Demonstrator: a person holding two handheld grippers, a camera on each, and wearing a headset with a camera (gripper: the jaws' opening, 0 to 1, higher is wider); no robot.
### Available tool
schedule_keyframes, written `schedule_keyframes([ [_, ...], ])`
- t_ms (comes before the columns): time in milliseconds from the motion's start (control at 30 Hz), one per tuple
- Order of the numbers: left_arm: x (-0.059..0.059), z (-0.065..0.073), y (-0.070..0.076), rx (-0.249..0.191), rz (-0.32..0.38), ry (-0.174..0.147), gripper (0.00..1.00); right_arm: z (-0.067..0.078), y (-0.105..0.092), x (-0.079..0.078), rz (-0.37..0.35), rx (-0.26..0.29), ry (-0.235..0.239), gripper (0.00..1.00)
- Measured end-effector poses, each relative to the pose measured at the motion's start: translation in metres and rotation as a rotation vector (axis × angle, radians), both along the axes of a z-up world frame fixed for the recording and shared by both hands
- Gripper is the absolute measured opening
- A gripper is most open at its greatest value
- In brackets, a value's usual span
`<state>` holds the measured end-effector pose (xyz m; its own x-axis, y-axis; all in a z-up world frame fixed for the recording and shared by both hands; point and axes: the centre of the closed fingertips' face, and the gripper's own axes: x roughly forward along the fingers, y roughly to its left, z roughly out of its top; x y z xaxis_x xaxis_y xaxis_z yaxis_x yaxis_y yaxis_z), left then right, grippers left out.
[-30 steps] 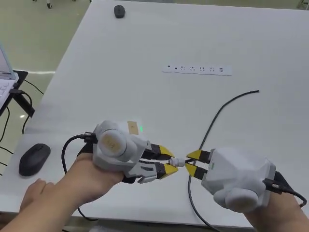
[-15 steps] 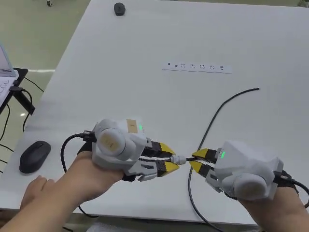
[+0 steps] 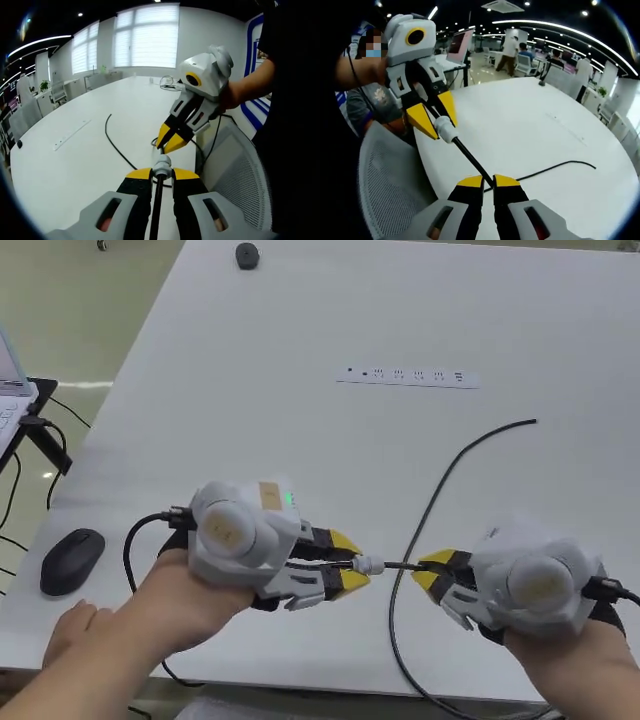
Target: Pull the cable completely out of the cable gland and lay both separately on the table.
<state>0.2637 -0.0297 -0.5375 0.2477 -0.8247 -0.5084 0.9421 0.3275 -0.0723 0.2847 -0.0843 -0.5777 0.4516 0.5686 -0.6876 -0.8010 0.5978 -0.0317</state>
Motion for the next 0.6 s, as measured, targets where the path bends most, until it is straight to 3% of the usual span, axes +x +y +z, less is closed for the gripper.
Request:
schedule_keyframes([
  [367, 0.002, 0.000, 0.003, -0.004, 0.013, -0.002, 0.15, -0.021, -0.026, 0.006, -0.167, 0.072, 0.138, 0.01],
  [500, 0.002, 0.000, 0.004, 0.000, 0.015, -0.002, 0.15, -0.034, -0.037, 0.004, -0.230, 0.056, 0.198, 0.01],
  [600, 0.002, 0.000, 0.004, 0.002, 0.014, -0.002, 0.15, -0.040, -0.039, 0.003, -0.257, 0.082, 0.231, 0.01],
])
